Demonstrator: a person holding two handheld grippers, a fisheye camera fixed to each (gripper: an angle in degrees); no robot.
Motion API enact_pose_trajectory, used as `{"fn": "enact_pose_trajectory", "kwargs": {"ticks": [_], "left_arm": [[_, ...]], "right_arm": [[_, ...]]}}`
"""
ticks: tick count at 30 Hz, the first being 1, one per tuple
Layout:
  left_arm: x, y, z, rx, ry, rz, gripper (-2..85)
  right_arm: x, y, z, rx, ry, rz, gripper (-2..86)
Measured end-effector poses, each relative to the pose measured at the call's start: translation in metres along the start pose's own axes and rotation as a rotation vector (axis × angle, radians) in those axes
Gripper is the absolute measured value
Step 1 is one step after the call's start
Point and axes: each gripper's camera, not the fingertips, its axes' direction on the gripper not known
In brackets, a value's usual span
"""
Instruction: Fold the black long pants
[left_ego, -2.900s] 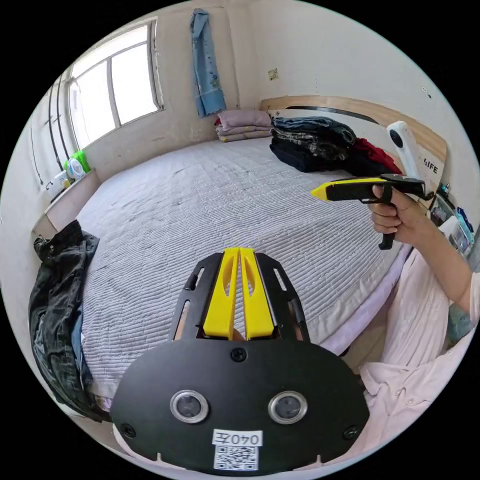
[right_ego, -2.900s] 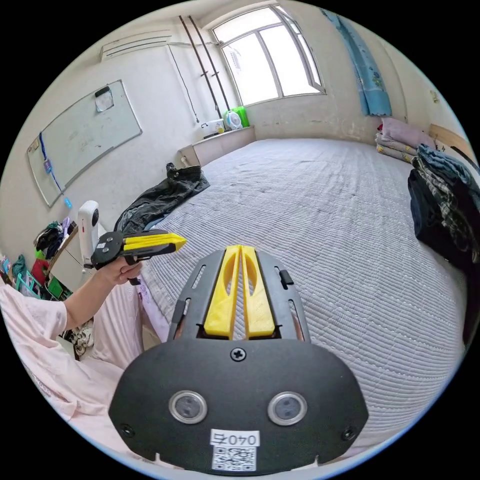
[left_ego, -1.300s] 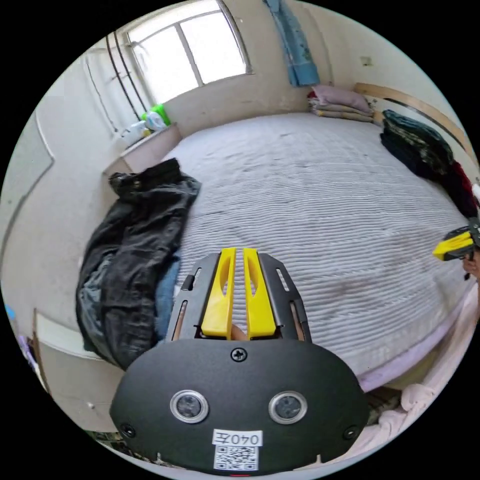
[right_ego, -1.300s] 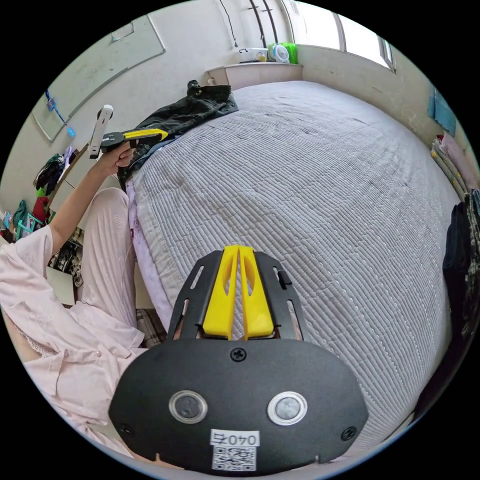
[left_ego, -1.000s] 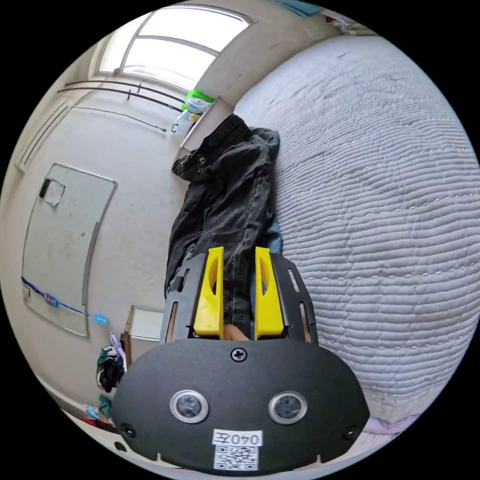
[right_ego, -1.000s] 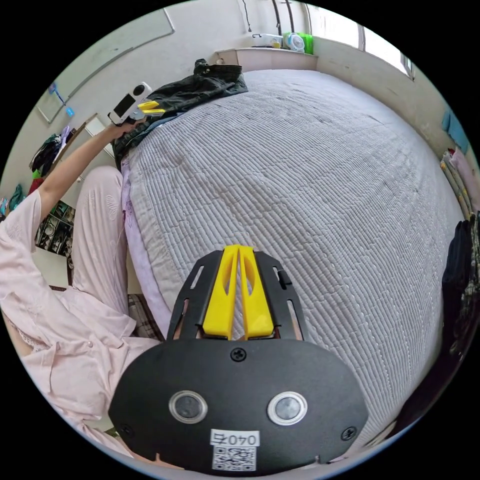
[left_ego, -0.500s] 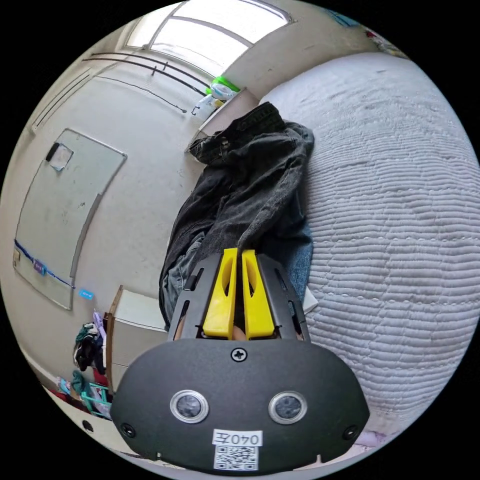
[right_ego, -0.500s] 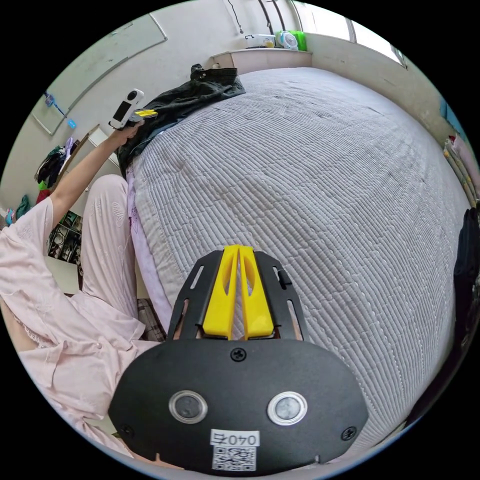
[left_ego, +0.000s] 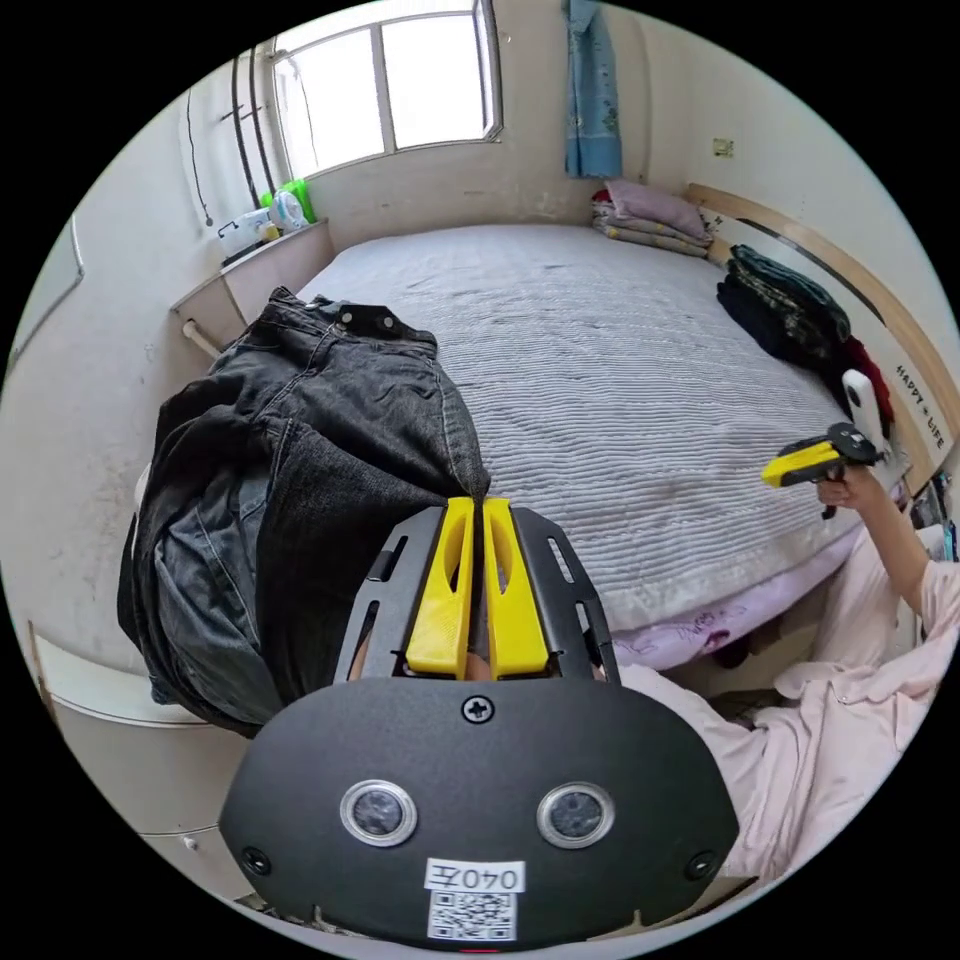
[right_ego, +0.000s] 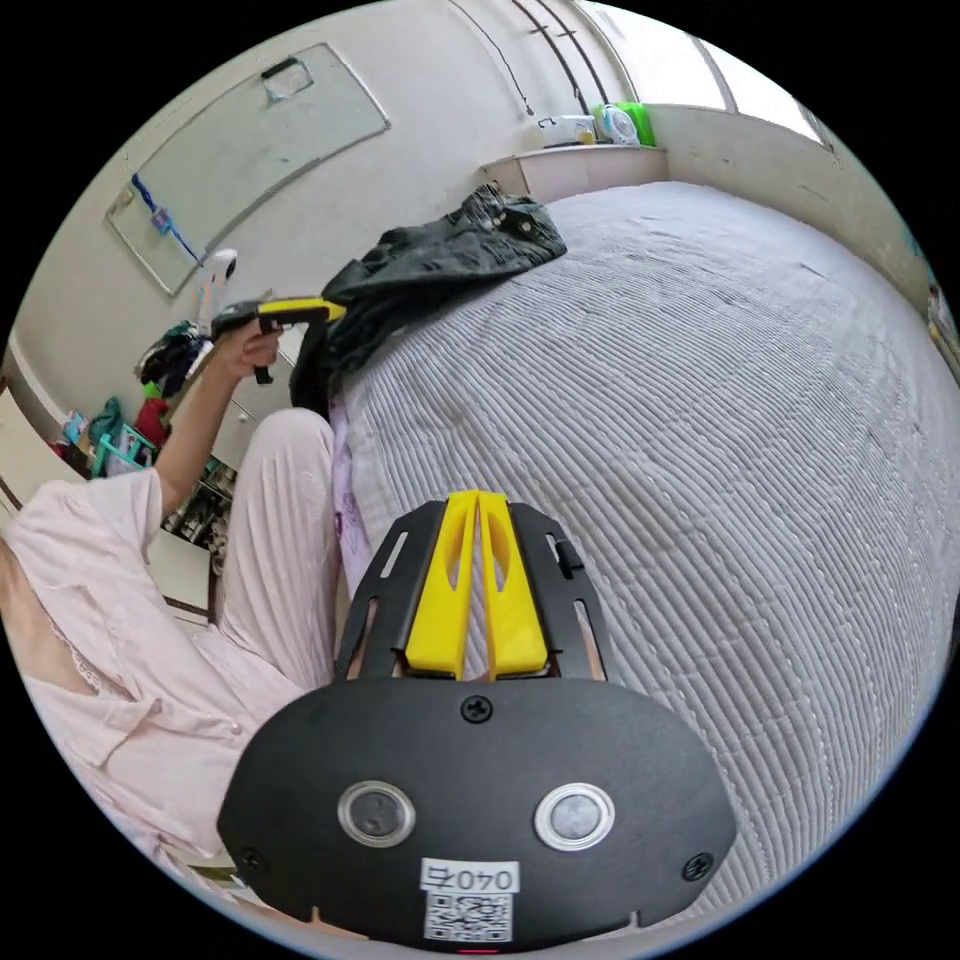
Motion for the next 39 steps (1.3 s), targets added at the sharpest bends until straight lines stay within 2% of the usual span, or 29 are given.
{"fn": "enact_pose_trajectory", "kwargs": {"ticks": [3,5,7,8,11,16,19,21,23,26,30,34,36,39], "left_arm": [[-0.018,0.041,-0.02,0.025,0.107,0.007,-0.8],[-0.032,0.065,-0.028,0.029,0.127,-0.011,-0.8],[-0.051,0.086,-0.036,0.044,0.136,-0.036,-0.8],[-0.066,0.097,-0.041,0.055,0.151,-0.058,-0.8],[-0.102,0.116,-0.053,0.085,0.192,-0.085,-0.8],[-0.152,0.134,-0.068,0.135,0.254,-0.117,-0.8],[-0.182,0.142,-0.085,0.182,0.299,-0.131,-0.8],[-0.205,0.149,-0.102,0.224,0.327,-0.138,-0.8],[-0.222,0.153,-0.114,0.255,0.356,-0.144,-0.8],[-0.238,0.148,-0.117,0.253,0.343,-0.142,-0.8],[-0.244,0.116,-0.103,0.223,0.358,-0.121,-0.9],[-0.223,0.057,-0.084,0.2,0.37,-0.036,-0.9],[-0.182,0.009,-0.071,0.19,0.315,0.079,-0.8],[-0.12,-0.054,-0.048,0.188,0.395,0.193,-0.8]], "right_arm": [[0.016,-0.03,0.004,0.072,-0.13,0.053,1.8],[0.031,-0.057,0.019,0.076,-0.209,0.098,13.6],[0.043,-0.078,0.038,0.026,-0.356,0.153,17.7],[0.051,-0.089,0.051,0.012,-0.455,0.192,18.3],[0.065,-0.113,0.085,-0.011,-0.59,0.317,18.4],[0.081,-0.142,0.136,-0.053,-0.744,0.492,18.3],[0.093,-0.152,0.15,0.002,-0.802,0.594,17.1],[0.102,-0.155,0.151,0.049,-0.797,0.659,15.6],[0.111,-0.156,0.148,0.078,-0.774,0.711,10.1],[0.112,-0.158,0.137,0.087,-0.762,0.721,2.8],[0.114,-0.172,0.094,0.127,-0.65,0.685,-0.4],[0.122,-0.189,-0.003,0.227,-0.45,0.613,-0.8],[0.13,-0.183,-0.054,0.286,-0.388,0.591,-0.9],[0.15,-0.147,-0.142,0.401,-0.295,0.607,-0.9]]}}
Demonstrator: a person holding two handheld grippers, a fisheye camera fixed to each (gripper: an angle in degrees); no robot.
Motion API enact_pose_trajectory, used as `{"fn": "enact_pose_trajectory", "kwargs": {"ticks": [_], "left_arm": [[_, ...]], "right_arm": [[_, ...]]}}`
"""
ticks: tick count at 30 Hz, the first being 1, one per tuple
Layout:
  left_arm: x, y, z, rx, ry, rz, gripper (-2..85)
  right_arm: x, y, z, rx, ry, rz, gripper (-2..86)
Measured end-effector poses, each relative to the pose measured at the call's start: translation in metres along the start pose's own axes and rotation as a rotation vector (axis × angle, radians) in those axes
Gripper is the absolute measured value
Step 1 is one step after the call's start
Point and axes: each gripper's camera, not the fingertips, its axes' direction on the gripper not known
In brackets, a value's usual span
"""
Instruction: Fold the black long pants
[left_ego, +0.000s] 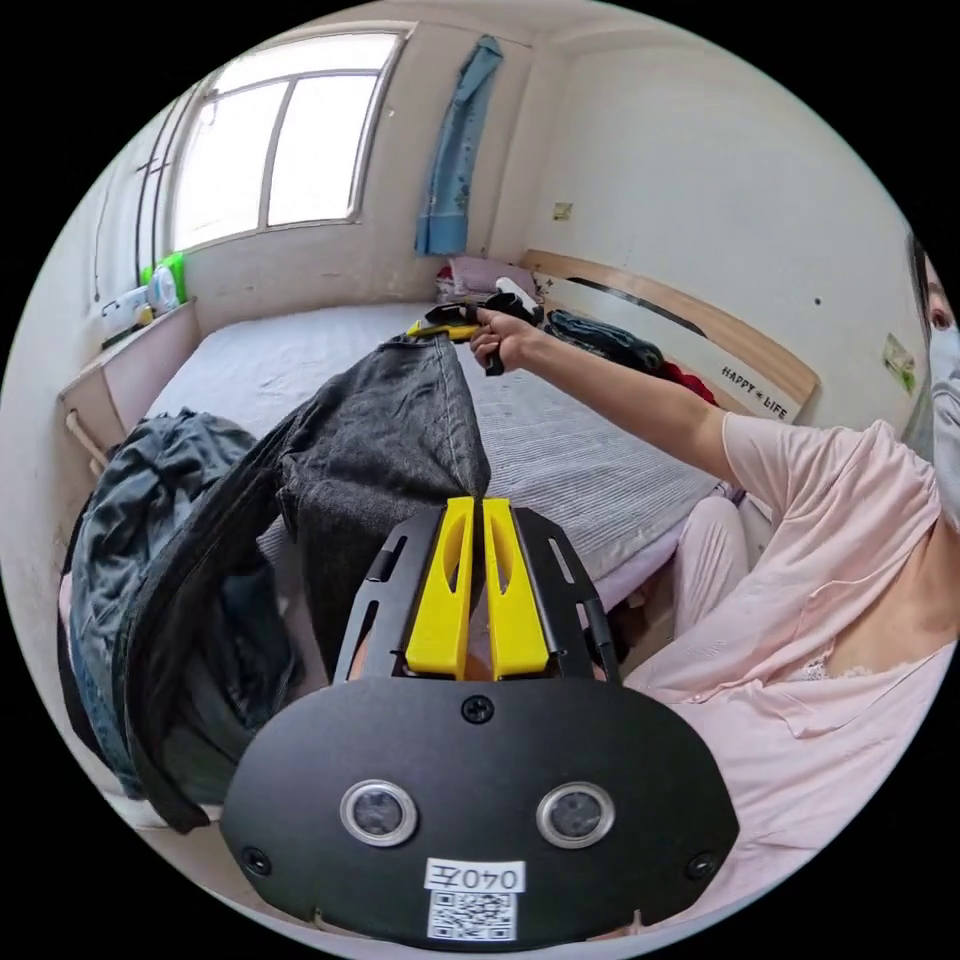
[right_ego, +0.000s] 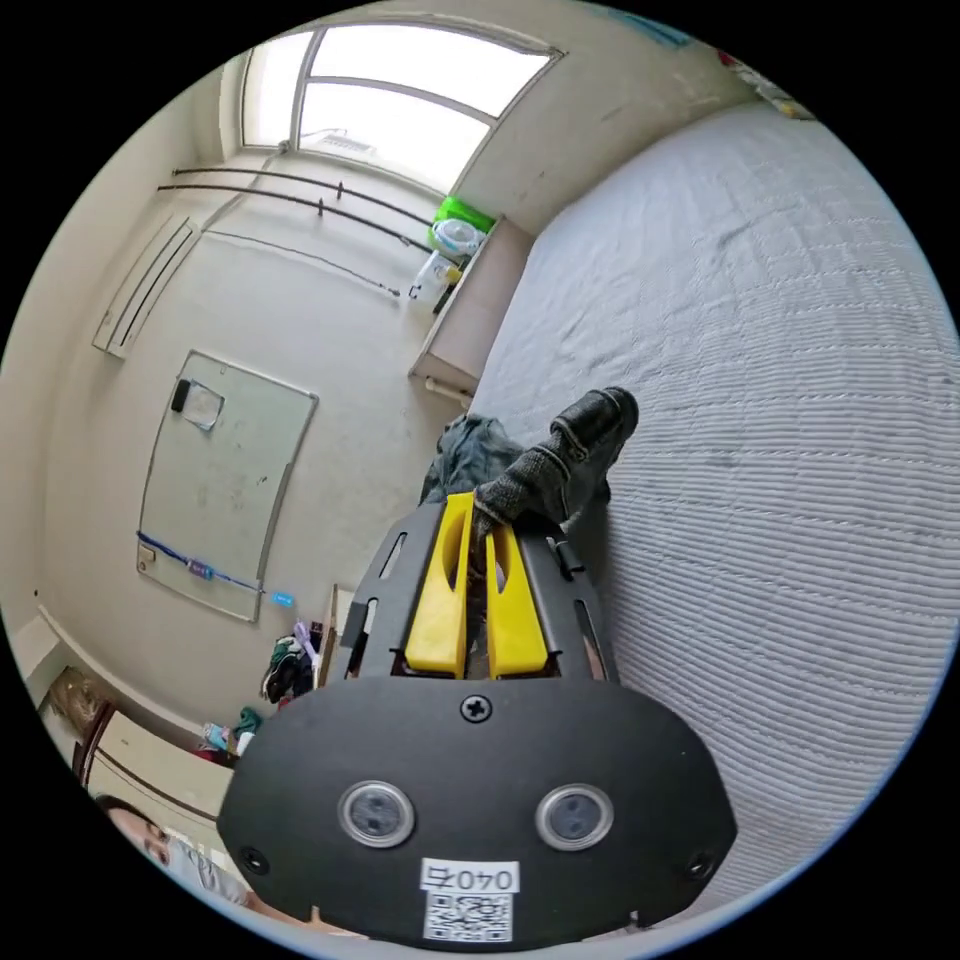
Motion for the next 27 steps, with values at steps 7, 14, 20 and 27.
{"fn": "enact_pose_trajectory", "kwargs": {"ticks": [7,14,20,27], "left_arm": [[0.115,-0.139,0.159,-0.051,0.26,0.195,-0.9],[0.304,-0.183,0.318,-0.278,0.648,0.438,-1.0],[0.317,-0.148,0.341,-0.347,0.636,0.335,-0.4],[0.126,-0.123,0.221,-0.297,-0.061,-0.06,1.6]], "right_arm": [[0.059,0.089,-0.31,0.39,0.318,0.077,-0.9],[0.152,0.318,-0.522,0.495,0.547,0.273,0.8],[0.249,0.454,-0.54,0.287,0.449,0.563,11.2],[0.19,0.487,-0.554,0.475,0.67,0.477,11.1]]}}
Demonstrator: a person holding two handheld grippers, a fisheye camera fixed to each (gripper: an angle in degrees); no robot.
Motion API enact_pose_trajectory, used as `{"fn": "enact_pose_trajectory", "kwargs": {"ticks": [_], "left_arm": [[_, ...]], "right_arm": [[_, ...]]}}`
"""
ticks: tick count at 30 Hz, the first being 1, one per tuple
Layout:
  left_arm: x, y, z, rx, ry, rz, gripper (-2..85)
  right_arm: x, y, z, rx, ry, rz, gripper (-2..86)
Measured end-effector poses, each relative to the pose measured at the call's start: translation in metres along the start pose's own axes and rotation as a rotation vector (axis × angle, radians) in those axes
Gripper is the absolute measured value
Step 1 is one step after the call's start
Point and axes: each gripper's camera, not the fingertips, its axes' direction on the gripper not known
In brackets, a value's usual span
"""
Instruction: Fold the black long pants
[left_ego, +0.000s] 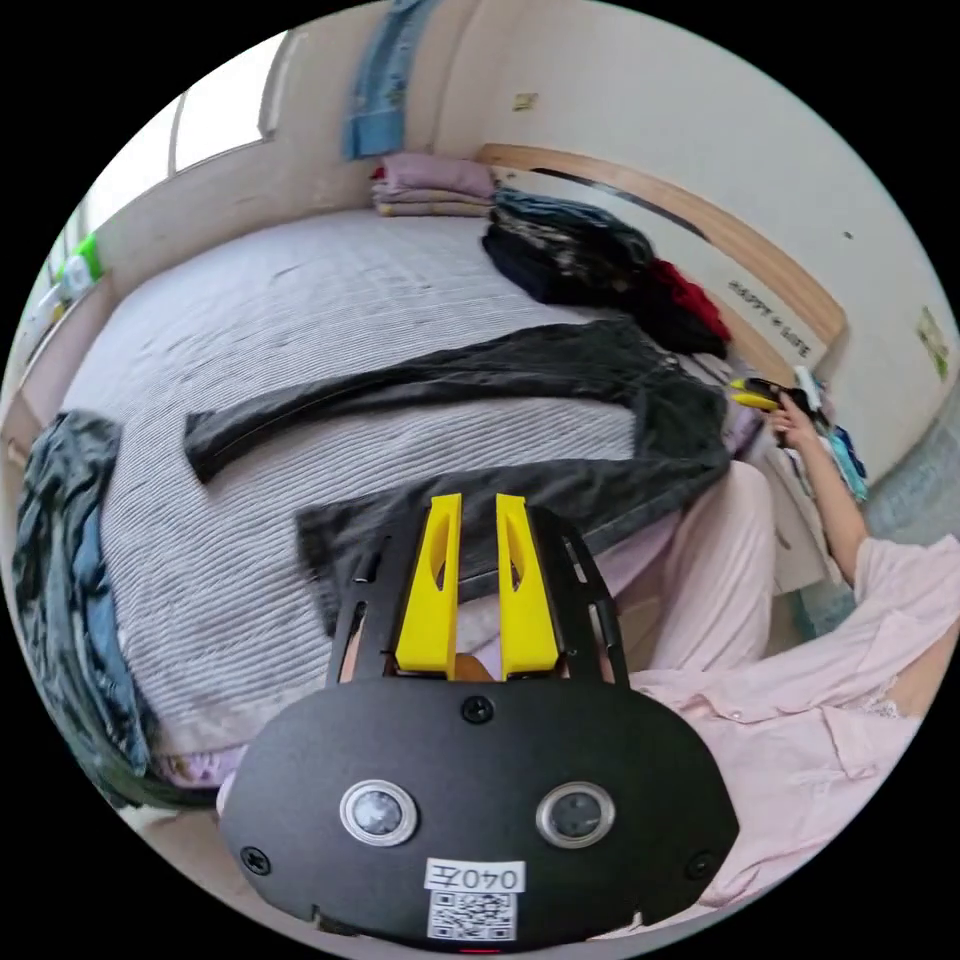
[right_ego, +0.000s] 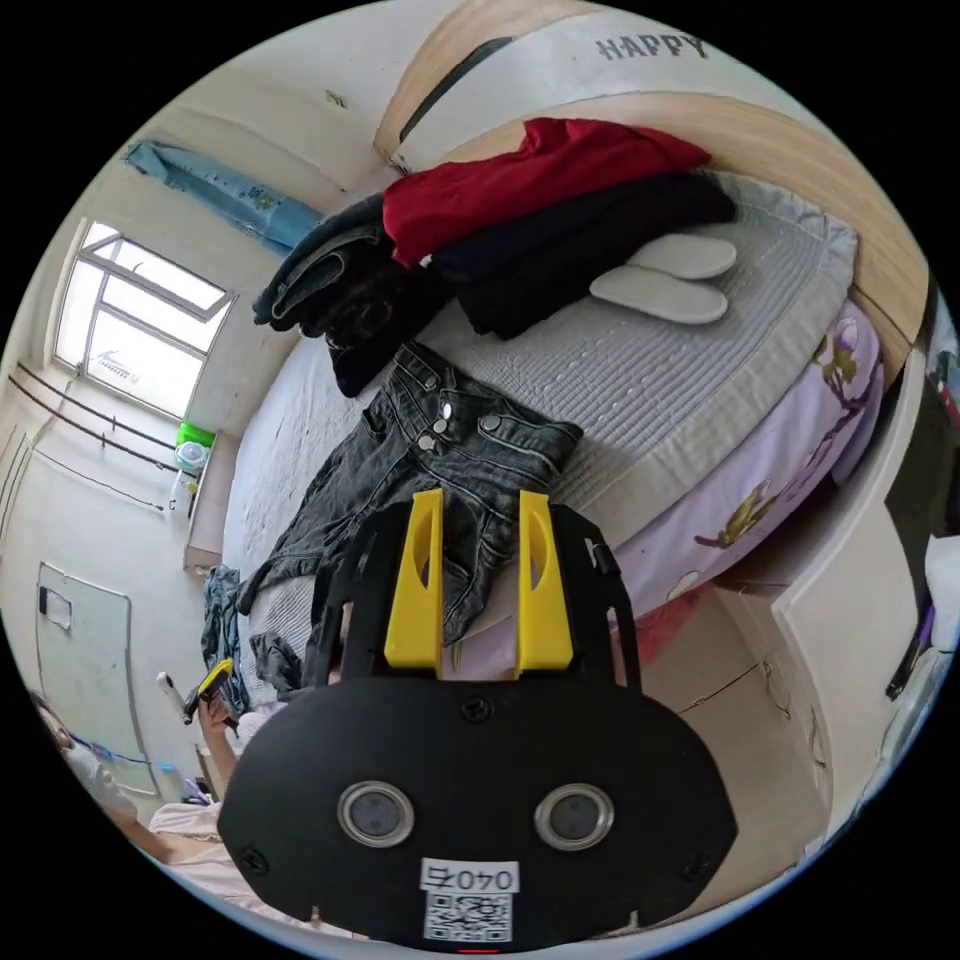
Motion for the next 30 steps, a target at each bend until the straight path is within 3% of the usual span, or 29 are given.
{"fn": "enact_pose_trajectory", "kwargs": {"ticks": [3,8,11,15,18,23,30], "left_arm": [[-0.056,0.02,-0.008,-0.065,-0.15,-0.155,1.9],[-0.07,0.027,0.004,-0.087,0.018,-0.218,4.2],[-0.063,0.025,0.015,-0.15,-0.042,-0.196,6.3],[-0.045,0.023,0.046,-0.257,0.004,-0.159,7.8],[-0.018,0.016,0.045,-0.277,-0.084,-0.049,4.2],[0.004,0.014,0.025,-0.226,-0.142,0.075,-1.0],[-0.109,0.073,-0.14,0.022,-0.018,-0.183,-1.5]], "right_arm": [[-0.028,0.009,-0.004,0.028,0.009,-0.066,10.8],[-0.087,0.035,0.015,-0.059,0.075,-0.239,10.2],[-0.118,0.053,0.017,-0.092,0.147,-0.338,10.0],[-0.145,0.067,0.017,-0.116,0.203,-0.417,9.8],[-0.162,0.073,0.019,-0.122,0.191,-0.445,9.7],[-0.2,0.088,0.034,-0.159,0.141,-0.52,8.9],[-0.247,0.113,0.063,-0.244,0.221,-0.685,7.9]]}}
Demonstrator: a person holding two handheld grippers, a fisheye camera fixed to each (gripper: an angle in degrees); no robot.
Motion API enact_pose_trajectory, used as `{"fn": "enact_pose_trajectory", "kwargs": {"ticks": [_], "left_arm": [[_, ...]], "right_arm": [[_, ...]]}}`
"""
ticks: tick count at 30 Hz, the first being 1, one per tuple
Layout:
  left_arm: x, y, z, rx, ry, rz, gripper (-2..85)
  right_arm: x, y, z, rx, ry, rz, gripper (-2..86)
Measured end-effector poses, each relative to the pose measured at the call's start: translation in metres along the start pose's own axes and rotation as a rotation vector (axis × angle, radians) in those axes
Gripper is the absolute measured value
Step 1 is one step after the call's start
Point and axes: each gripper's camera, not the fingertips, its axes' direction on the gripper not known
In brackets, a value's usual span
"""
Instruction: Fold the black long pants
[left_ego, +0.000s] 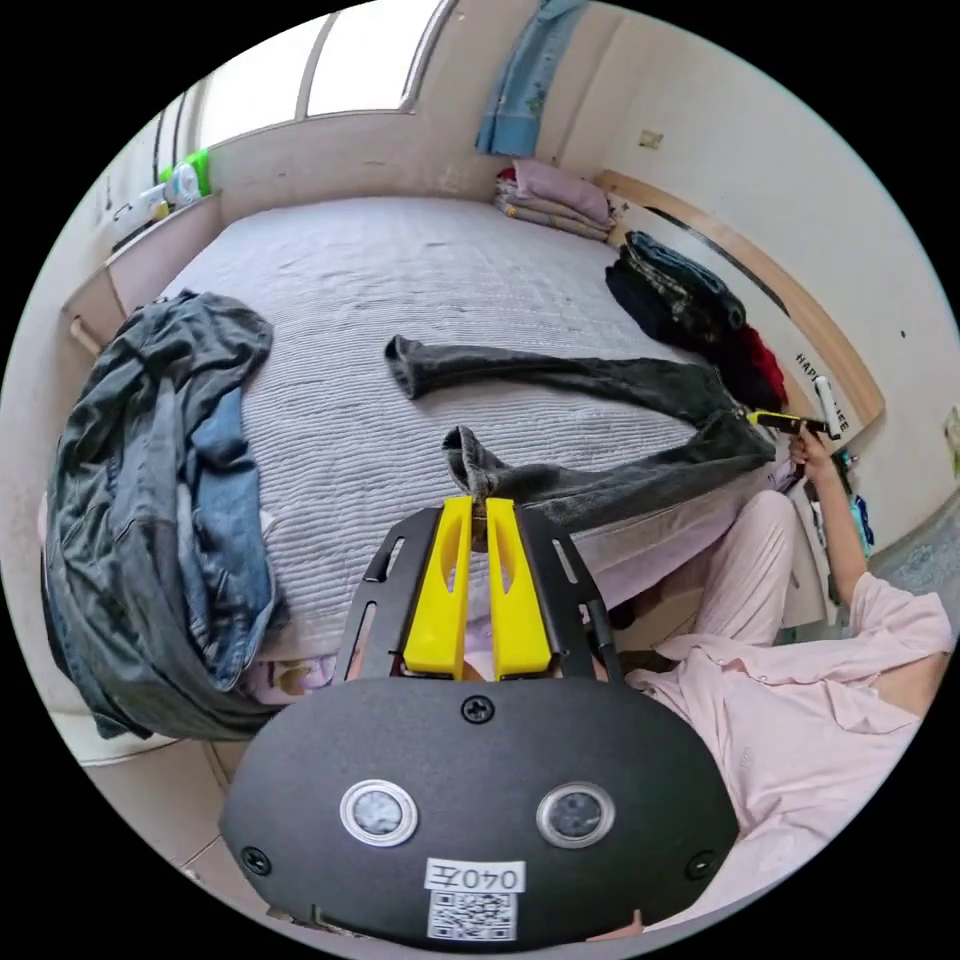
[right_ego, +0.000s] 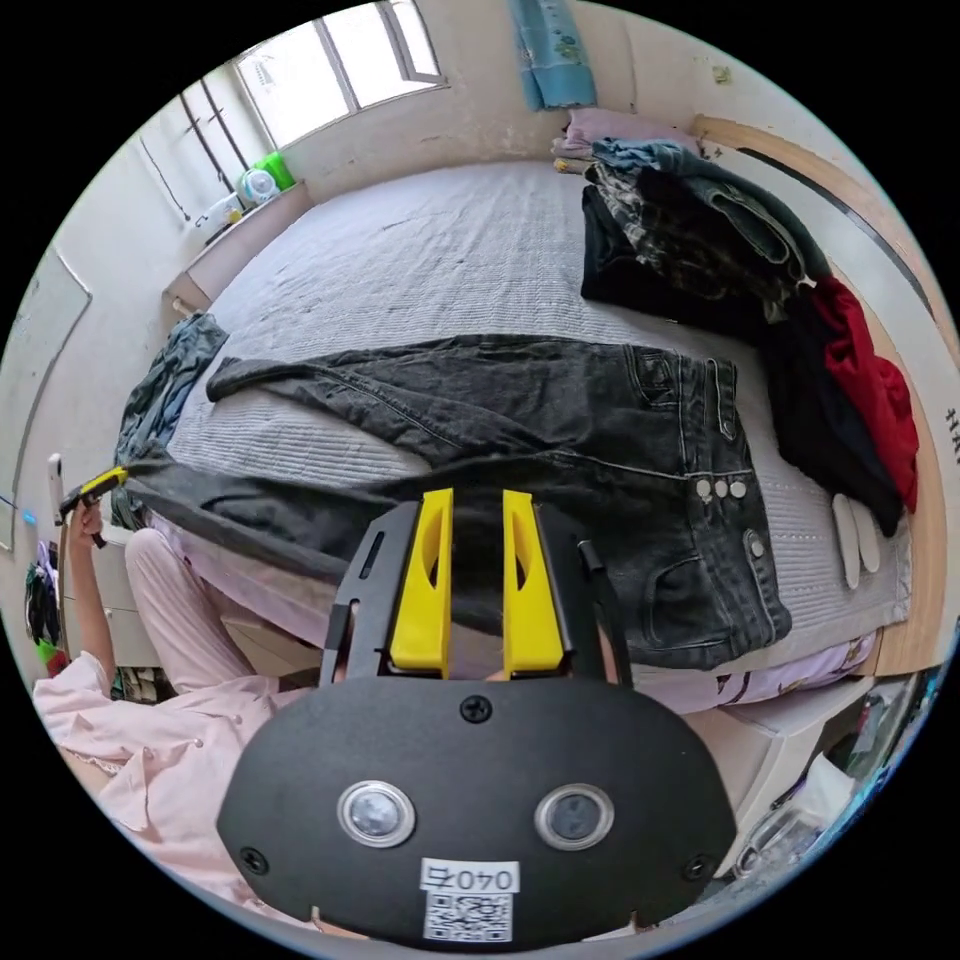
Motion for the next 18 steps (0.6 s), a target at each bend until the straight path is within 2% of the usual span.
{"fn": "enact_pose_trajectory", "kwargs": {"ticks": [3,5,6,9,12,16,18], "left_arm": [[-0.056,0.039,-0.014,-0.09,-0.174,-0.125,-1.4],[-0.087,0.057,-0.002,-0.188,-0.087,-0.182,-1.2],[-0.101,0.068,0.0,-0.201,-0.112,-0.243,-1.1],[-0.102,0.079,-0.02,-0.167,-0.354,-0.298,-1.2],[-0.077,0.075,-0.033,-0.078,-0.393,-0.24,-0.9],[-0.052,0.059,0.002,-0.148,-0.389,-0.123,1.5],[-0.058,0.053,0.032,-0.191,-0.309,-0.122,3.1]], "right_arm": [[-0.007,0.002,0.008,-0.043,0.087,-0.033,7.7],[0.007,0.006,0.008,-0.054,0.088,0.019,7.7],[0.012,0.008,0.007,-0.052,0.075,0.037,7.7],[0.04,0.018,-0.001,-0.047,0.02,0.12,7.8],[0.063,0.035,-0.011,-0.04,0.064,0.179,8.7],[0.102,0.068,-0.012,-0.068,0.064,0.279,13.2],[0.118,0.084,-0.006,-0.099,0.037,0.326,14.2]]}}
